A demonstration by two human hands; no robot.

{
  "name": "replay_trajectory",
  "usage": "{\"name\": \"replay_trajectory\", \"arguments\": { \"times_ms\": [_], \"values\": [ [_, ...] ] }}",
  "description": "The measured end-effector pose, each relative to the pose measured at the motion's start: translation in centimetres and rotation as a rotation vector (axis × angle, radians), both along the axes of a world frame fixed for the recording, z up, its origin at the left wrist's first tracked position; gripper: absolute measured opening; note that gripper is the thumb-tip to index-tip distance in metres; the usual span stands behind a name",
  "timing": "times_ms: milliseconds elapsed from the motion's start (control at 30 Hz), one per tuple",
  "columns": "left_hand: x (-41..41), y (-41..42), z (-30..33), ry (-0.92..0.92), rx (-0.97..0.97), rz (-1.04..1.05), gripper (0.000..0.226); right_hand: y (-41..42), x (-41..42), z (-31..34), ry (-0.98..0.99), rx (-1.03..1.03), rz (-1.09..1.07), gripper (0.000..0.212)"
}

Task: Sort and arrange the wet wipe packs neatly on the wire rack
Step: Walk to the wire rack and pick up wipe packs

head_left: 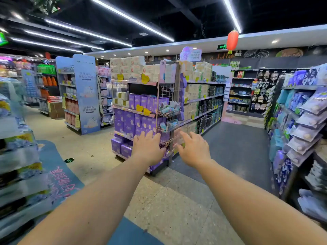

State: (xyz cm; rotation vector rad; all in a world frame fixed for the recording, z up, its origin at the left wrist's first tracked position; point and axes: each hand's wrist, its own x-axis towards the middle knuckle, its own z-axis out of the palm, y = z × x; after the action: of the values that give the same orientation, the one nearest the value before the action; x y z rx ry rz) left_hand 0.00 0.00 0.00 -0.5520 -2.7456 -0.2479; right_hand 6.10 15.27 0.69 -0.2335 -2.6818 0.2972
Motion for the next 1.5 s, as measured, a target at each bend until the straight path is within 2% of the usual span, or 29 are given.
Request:
{"name": "replay_trajectory", "arguments": {
  "times_ms": [200, 333, 700, 867, 1233, 1400, 1500],
  "values": [
    [-3.9, 3.4, -2.1, -0.009, -0.065, -0.049, 0.054, 3.1, -4.3, -2.6, -0.094, -0.033, -0.029, 0.05],
    [-8.5, 7.8, -4.0, -0.052, -0.097, -0.053, 0.056, 7.2, -8.8, -4.6, -0.136, -0.07, -0.027, 0.048],
    [-26.3, 26.3, -5.7, -0.072, -0.094, -0.064, 0.052, 25.5, -26.2, -5.4, -0.266, -0.045, -0.022, 0.046],
    [-34.4, 31.4, -6.5, -0.089, -0.062, -0.07, 0.054, 30.3, -34.4, -5.9, -0.31, -0.035, 0.013, 0.048],
    [-58.0, 37.6, -5.8, -0.08, -0.005, -0.051, 0.058, 37.3, -59.2, -5.5, -0.24, -0.046, 0.047, 0.048],
    [-69.4, 40.6, -5.3, -0.073, -0.016, -0.039, 0.045, 40.0, -70.3, -4.8, -0.202, -0.062, 0.09, 0.046],
    [-74.8, 42.6, -5.9, -0.09, -0.039, -0.014, 0.052, 42.2, -76.2, -5.5, -0.2, -0.073, 0.11, 0.047]
  ]
}}
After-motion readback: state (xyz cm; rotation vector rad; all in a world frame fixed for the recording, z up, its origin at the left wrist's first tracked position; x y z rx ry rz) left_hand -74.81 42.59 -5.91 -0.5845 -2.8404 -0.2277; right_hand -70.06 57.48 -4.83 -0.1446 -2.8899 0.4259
